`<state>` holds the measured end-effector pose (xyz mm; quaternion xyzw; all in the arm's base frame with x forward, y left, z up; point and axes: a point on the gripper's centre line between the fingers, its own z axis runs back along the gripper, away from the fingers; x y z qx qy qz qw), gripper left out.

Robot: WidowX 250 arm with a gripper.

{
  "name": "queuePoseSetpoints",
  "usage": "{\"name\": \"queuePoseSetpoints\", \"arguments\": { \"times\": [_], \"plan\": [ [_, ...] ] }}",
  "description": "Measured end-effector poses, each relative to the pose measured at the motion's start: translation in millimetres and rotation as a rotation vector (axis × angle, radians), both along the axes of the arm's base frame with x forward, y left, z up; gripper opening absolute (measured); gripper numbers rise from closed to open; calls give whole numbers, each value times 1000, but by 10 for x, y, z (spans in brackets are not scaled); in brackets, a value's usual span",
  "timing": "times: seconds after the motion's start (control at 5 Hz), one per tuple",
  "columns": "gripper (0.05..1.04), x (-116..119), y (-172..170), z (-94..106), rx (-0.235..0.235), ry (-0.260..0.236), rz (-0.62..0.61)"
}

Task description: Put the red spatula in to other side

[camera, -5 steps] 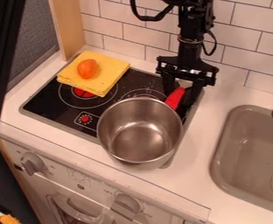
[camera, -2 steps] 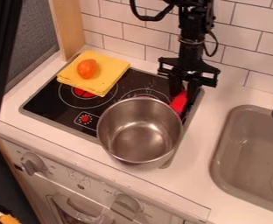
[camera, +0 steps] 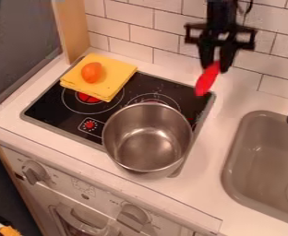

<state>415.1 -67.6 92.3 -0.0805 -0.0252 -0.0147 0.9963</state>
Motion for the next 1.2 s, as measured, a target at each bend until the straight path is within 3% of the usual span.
{"name": "queuePoseSetpoints", "arguments": {
  "times": [0.2, 0.4, 0.6, 0.8, 1.0, 1.2],
  "plan": [
    [337, -84, 202, 366, -10, -71, 0],
    [337, -446, 796, 512, 42, -106, 48],
    [337, -839, 1199, 503, 88, -141, 81],
    [337, -1130, 1709, 454, 135, -171, 126],
    [337, -1190, 2018, 255, 163, -179, 107],
    [337, -1180, 2200, -138, 183, -105, 111]
  ]
}}
